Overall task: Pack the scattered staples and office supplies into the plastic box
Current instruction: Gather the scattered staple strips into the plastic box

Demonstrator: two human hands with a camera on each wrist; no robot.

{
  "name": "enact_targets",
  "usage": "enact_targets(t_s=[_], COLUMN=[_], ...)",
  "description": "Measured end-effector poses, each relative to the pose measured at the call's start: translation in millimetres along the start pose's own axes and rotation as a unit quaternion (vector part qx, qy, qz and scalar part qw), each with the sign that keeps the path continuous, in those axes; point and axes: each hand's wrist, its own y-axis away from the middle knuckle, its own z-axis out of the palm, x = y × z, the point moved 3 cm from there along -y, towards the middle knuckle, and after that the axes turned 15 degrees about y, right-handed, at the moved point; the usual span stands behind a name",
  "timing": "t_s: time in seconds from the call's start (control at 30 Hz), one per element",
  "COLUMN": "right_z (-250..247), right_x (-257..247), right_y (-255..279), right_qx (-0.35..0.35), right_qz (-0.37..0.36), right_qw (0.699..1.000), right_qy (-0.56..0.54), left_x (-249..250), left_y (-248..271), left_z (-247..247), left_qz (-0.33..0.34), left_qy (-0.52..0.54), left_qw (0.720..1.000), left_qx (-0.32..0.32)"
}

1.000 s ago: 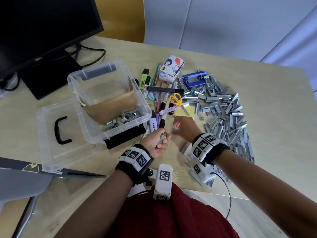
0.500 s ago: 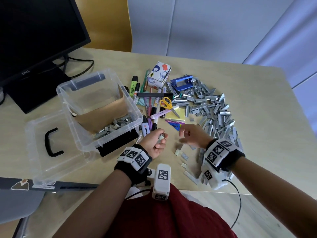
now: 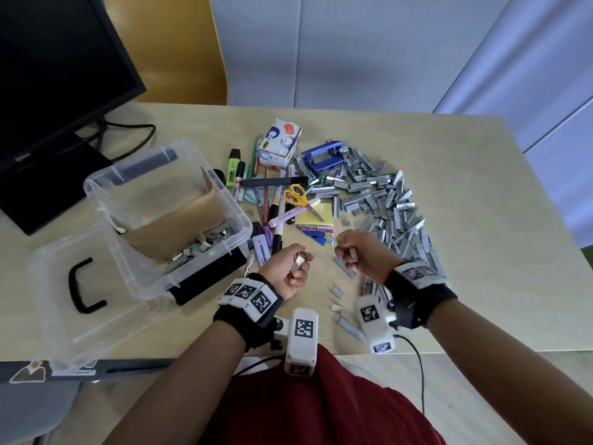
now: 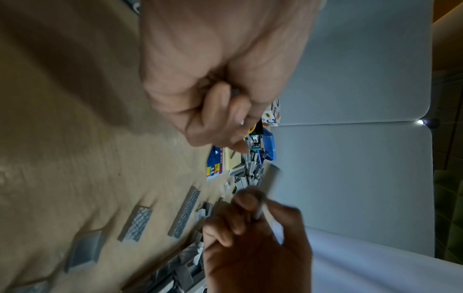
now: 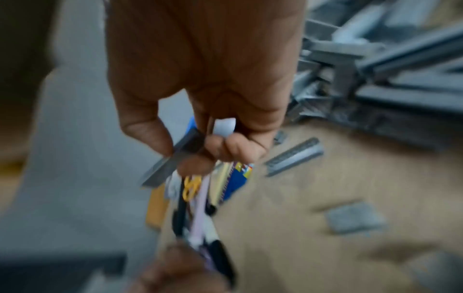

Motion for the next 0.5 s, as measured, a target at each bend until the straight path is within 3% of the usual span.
enact_targets(t_s=[0.07, 0.17, 0.33, 0.43, 0.5], right_z=[-5.8, -9.4, -15.8, -21.6, -22.9], right_x=[0.6, 0.4, 8.8, 15.2, 14.6], right_y=[7.3, 14.3, 4.8, -1.0, -3.9], right_qx=[-0.054, -0.101, -0.043, -0.003, 0.028], right_qz=[0.019, 0.003, 0.053, 0.090, 0.062], right_qw=[0.985, 0.973, 0.988, 0.991, 0.997], right_qy=[-0.160, -0.205, -0.137, -0.096, 0.037], left_x=[-0.3, -1.9, -7.3, -12.9, -16.4], left_y=[-0.5, -2.2, -6.5, -9.9, -13.7], left_z=[-0.2, 0.6, 5.1, 11.9, 18.2], left_qz=[0.000, -0.001, 0.008, 0.035, 0.064], left_qy=[0.006, 0.005, -0.021, -0.138, -0.253], left_qw=[1.000, 1.000, 0.999, 0.989, 0.965], left_qx=[0.005, 0.009, 0.030, 0.044, 0.033])
